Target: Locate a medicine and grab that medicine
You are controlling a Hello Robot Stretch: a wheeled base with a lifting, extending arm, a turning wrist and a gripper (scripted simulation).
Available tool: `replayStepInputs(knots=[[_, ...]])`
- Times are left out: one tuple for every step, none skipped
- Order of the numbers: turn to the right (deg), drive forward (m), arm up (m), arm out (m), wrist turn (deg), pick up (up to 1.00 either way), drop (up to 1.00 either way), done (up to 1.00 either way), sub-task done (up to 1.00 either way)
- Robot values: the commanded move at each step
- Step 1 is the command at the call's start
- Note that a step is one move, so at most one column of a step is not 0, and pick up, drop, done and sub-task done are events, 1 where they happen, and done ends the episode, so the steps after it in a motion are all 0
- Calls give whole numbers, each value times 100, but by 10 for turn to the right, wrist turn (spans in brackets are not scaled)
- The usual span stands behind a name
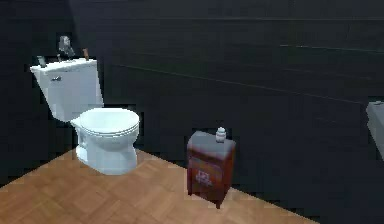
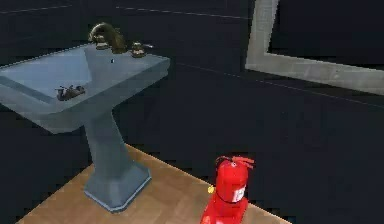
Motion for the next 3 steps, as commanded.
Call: replayStepInputs(knots=[[180, 0, 0, 0, 0, 0, 0, 0, 0], [30, 0, 0, 0, 0, 0, 0, 0, 0], [0, 30, 0, 0, 0, 0, 0, 0, 0]])
